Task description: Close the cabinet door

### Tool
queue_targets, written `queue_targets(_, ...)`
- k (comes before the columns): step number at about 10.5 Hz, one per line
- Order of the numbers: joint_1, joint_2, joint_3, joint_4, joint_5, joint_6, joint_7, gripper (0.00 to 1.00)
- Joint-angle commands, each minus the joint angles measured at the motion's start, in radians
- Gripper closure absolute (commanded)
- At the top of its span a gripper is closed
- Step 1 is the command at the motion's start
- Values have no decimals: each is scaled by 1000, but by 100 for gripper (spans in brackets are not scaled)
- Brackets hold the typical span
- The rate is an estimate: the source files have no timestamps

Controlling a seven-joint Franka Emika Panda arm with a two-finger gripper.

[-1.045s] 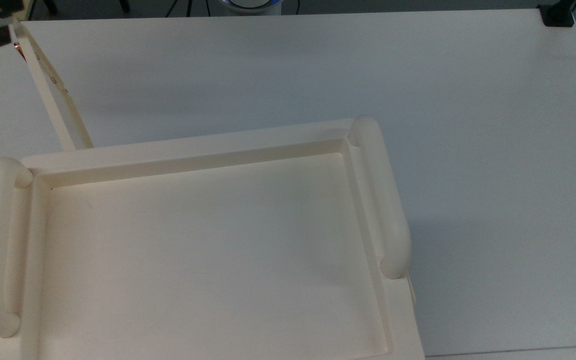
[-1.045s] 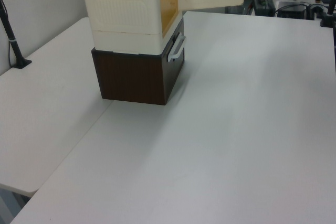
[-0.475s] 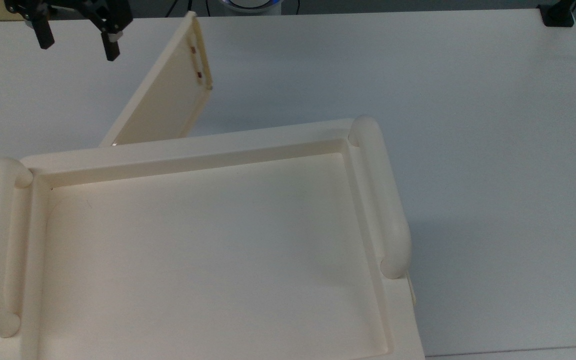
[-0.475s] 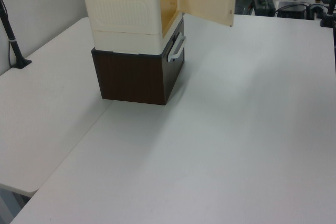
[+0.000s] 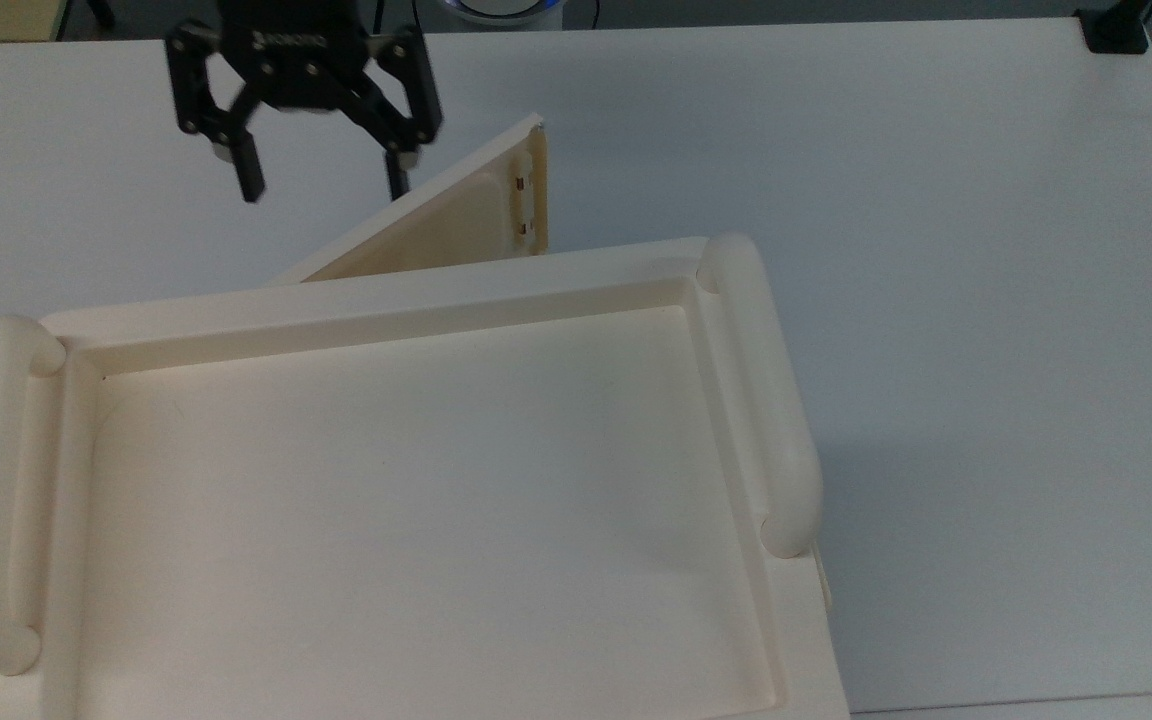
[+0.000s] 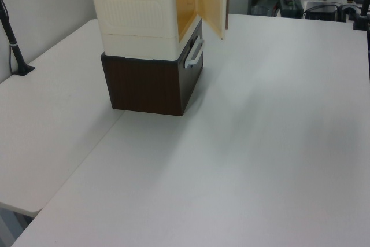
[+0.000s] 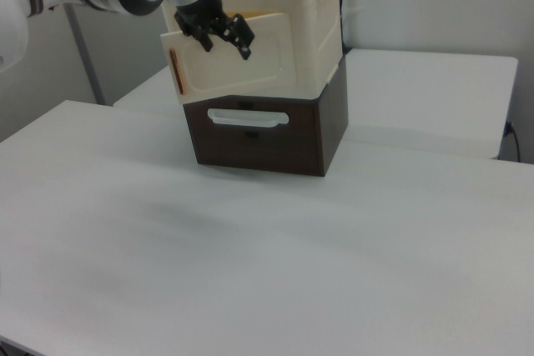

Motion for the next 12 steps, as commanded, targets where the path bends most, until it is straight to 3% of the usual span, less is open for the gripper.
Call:
queue_targets(1,83,63,-13,-10,9,224,-2,0)
queue_targets(4,103,131,-14,-10,3,490,-4,0)
queue_targets(6,95,132,-17,-12,-1,493,-13,0)
queue_targets(10,95,126,-20,-32,-1,422,-22,0)
queue_targets(12,95,97,-20,-32,-1,223,-99,0)
